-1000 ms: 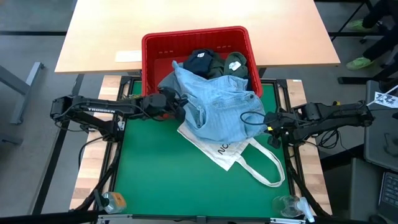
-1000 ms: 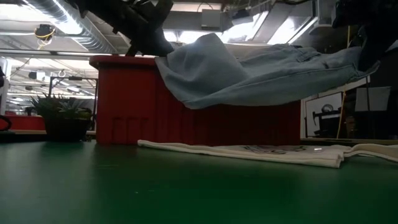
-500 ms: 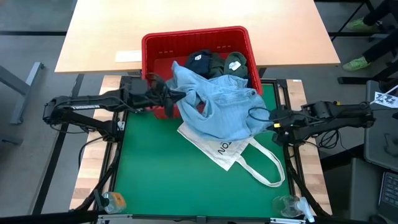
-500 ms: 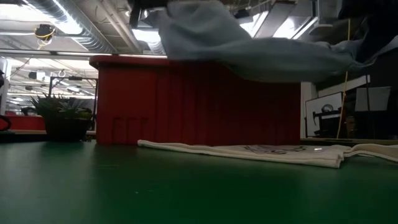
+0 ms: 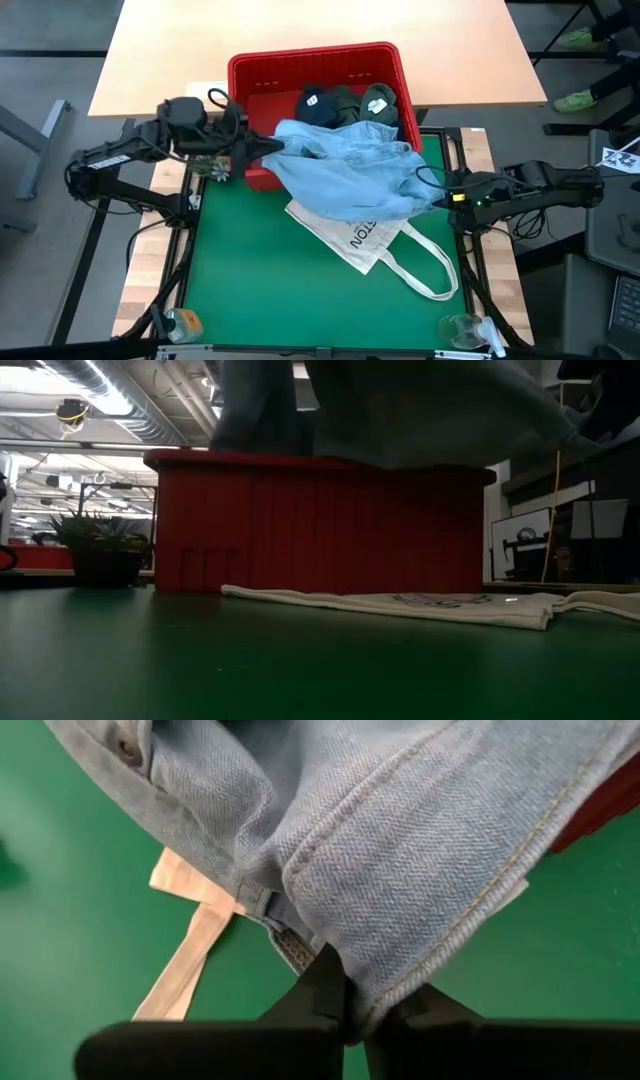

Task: Fold laundry
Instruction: Fold the light blue pants

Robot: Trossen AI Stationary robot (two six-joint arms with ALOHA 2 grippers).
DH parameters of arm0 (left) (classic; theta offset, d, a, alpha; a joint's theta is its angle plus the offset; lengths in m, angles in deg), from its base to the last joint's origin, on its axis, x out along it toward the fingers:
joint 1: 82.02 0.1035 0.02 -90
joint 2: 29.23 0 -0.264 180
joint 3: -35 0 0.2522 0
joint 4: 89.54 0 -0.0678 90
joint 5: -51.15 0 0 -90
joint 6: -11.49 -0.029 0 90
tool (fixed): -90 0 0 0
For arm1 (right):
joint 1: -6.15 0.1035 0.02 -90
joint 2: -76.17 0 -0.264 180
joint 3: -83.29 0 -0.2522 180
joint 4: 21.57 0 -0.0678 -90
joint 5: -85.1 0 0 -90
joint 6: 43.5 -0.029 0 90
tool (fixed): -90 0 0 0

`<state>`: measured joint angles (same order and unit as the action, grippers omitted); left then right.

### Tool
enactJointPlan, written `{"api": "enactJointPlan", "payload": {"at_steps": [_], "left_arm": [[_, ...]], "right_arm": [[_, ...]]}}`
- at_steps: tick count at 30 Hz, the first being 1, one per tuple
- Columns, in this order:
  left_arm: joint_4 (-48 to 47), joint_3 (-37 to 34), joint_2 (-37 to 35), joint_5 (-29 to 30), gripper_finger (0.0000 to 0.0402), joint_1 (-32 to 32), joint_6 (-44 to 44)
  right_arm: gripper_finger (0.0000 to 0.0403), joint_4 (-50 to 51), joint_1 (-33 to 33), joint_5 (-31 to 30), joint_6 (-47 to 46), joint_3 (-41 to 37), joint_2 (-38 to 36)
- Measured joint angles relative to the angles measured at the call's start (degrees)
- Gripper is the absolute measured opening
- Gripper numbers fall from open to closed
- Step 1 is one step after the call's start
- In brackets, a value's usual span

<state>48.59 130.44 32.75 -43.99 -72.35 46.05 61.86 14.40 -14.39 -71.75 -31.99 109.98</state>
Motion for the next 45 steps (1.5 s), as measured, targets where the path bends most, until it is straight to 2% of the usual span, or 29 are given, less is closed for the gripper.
{"api": "enactJointPlan", "payload": {"at_steps": [6,9,11,18,26,29,35,45], "left_arm": [[-3.98,3.56,0.02,-9.99,0.0004,0.02,5.77],[-5.4,3.56,0.02,-16.04,0.0004,-0.1,5.82],[-7.7,3.59,0.17,-17.65,0.0003,-1.11,5.82],[-16.71,3.73,4.26,-14.21,0.0008,-7.68,5.82],[-17.25,3.73,12.22,-10.3,0.0009,-15.11,5.82],[-17.33,3.71,15.33,-9.22,0.0009,-17.08,5.82],[-17.38,3.69,21.28,-8.9,0.001,-19.42,5.81],[-17.38,3.64,30.32,-4.83,0.0011,-20.29,3.58]], "right_arm": [[0.0016,-1.24,0.0,0.0,0.0,0.02,-1.9],[0.0016,-2.87,0.0,0.04,0.02,0.02,-2.79],[0.0016,-3.13,0.0,0.05,0.01,0.02,-3.09],[0.0016,-1.04,0.0,1.5,-0.01,0.02,-3.07],[0.0016,4.55,-0.02,1.62,-2.12,0.02,-3.05],[0.0016,5.93,-0.02,3.55,-3.26,0.02,-2.82],[0.0016,5.9,-0.02,9.49,-3.48,0.0,-2.81],[0.0016,5.97,-0.02,9.76,-3.48,0.0,-2.81]]}}
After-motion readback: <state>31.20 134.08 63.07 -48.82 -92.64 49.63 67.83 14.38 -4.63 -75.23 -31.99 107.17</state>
